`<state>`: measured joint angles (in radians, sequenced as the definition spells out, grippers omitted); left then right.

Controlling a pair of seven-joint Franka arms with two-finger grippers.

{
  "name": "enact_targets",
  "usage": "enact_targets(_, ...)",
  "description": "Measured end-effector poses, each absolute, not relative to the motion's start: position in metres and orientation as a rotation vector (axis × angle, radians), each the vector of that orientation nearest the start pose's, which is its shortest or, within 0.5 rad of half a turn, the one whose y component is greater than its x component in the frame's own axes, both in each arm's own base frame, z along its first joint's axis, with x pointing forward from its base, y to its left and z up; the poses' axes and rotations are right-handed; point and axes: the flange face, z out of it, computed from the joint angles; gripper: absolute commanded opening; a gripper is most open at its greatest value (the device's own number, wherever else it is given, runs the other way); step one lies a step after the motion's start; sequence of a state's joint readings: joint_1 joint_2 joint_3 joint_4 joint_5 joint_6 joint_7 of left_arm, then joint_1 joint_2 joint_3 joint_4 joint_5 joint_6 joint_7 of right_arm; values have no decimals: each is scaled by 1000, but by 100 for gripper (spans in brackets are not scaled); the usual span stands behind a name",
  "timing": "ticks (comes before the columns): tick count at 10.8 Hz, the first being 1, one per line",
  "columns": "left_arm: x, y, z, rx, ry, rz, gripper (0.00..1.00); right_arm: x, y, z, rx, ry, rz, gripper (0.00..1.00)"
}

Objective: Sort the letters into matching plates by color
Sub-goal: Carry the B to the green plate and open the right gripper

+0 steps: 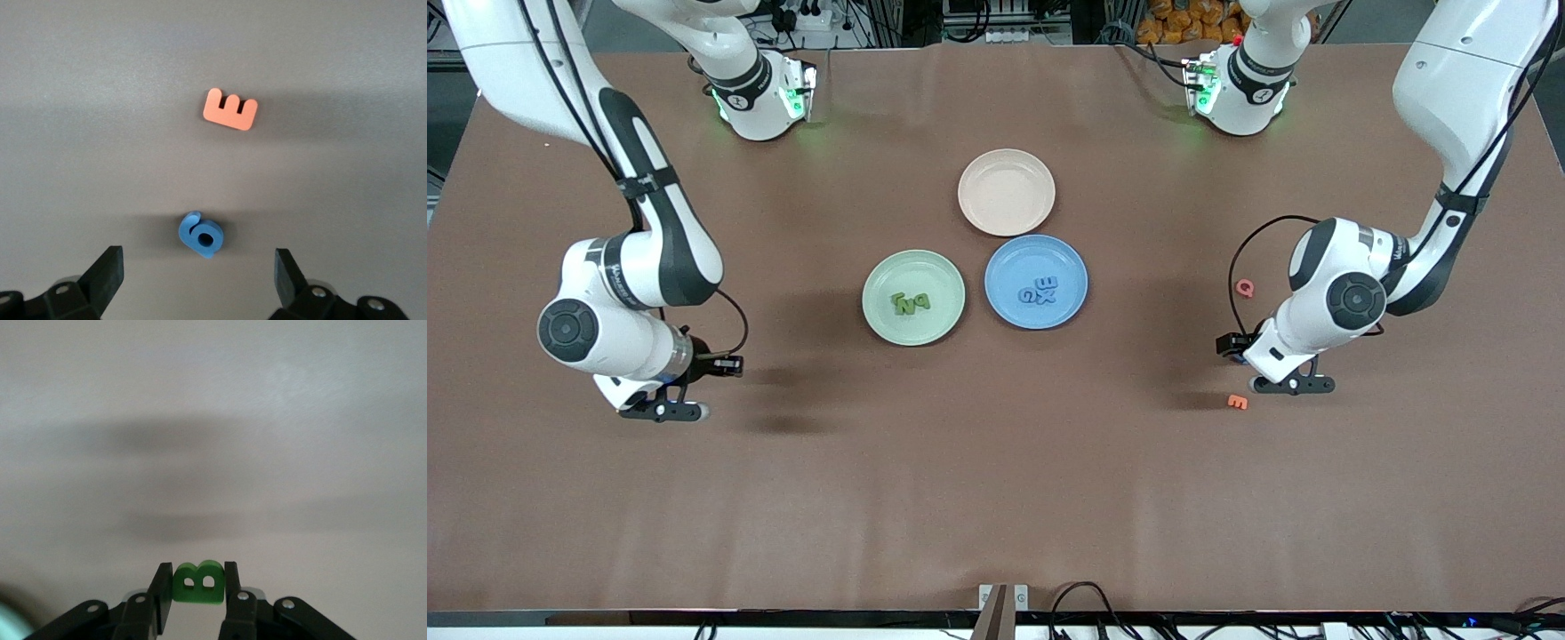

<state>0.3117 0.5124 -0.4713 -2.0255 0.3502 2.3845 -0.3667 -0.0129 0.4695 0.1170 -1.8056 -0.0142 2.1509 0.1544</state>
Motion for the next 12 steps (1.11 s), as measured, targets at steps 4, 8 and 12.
enact_targets(4,575,-82,200,-3162,34,8,100,611,141,309,-3067,15,251,32)
enact_targets(8,566,-67,190,-3147,128,-82,93,582,224,307,-3075,-142,273,33)
enact_targets(12,564,-69,189,-3145,153,-90,93,554,278,302,-3076,-292,293,33)
